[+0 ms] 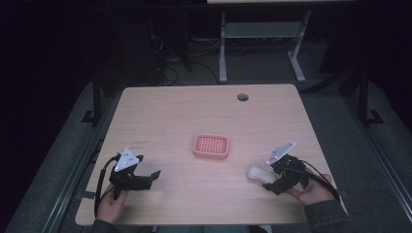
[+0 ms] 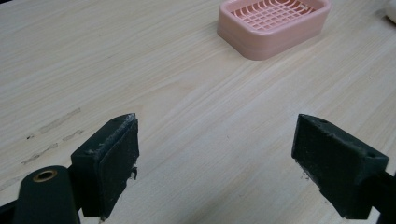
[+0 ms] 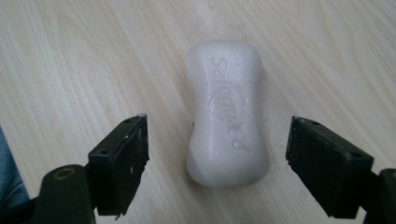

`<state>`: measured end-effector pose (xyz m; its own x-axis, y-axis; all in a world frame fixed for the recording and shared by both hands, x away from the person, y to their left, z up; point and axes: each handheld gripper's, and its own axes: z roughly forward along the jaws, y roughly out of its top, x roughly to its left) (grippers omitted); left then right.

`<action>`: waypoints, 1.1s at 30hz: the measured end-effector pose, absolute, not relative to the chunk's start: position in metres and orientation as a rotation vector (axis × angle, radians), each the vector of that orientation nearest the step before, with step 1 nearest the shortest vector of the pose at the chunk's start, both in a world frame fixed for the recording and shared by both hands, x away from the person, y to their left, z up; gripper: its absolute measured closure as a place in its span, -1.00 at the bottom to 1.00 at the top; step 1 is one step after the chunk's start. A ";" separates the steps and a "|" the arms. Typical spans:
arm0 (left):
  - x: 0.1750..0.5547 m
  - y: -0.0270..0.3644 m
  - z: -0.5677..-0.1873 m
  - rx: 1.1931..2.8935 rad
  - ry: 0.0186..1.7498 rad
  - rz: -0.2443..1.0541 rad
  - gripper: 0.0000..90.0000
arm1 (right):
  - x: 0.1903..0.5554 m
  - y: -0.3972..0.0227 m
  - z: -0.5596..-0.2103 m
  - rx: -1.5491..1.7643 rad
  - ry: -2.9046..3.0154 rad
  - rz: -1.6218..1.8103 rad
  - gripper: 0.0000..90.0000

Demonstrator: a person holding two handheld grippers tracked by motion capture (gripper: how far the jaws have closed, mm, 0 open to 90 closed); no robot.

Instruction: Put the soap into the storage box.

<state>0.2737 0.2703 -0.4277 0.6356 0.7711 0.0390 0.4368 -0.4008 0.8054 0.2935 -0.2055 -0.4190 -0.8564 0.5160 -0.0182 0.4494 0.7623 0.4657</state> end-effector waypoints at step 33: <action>0.274 0.273 -0.426 2.043 0.945 0.523 -0.68 | 0.328 -0.175 -0.441 0.717 2.977 0.402 0.02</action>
